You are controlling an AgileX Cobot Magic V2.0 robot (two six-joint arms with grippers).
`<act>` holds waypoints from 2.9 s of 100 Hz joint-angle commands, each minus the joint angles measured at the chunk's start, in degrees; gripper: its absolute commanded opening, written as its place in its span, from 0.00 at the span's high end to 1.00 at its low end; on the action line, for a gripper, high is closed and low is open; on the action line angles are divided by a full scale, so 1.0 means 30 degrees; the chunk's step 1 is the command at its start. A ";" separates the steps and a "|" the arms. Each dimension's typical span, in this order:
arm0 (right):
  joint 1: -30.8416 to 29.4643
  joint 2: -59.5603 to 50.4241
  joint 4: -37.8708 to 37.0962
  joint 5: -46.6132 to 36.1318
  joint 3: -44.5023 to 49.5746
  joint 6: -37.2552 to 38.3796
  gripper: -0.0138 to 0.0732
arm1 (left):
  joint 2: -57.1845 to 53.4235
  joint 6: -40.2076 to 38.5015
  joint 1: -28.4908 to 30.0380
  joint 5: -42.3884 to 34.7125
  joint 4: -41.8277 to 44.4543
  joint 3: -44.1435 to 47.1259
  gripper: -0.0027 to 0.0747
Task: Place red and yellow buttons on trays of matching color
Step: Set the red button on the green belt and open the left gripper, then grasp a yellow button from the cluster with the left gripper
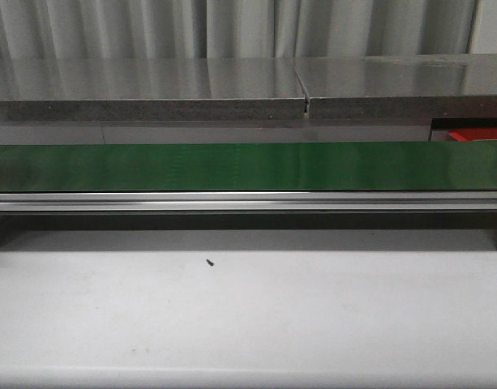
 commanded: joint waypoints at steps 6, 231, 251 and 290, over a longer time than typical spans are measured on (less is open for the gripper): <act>0.0012 -0.0346 -0.0202 -0.1625 -0.0024 -0.0076 0.92 | -0.1165 0.0016 -0.0151 0.0381 -0.0242 -0.1460 0.11; 0.0012 -0.0346 -0.0202 -0.1625 -0.0024 -0.0076 0.92 | 0.2258 0.0354 0.9044 -0.1551 0.1913 0.1491 0.72; 0.0012 -0.0346 -0.0202 -0.1625 -0.0024 -0.0076 0.92 | 0.1631 0.0354 0.9044 -0.1134 0.1742 0.1491 0.99; 0.0012 -0.0346 -0.0202 -0.1625 -0.0024 -0.0076 0.92 | -0.3363 0.0293 0.8413 -0.2175 -0.2398 0.1491 0.99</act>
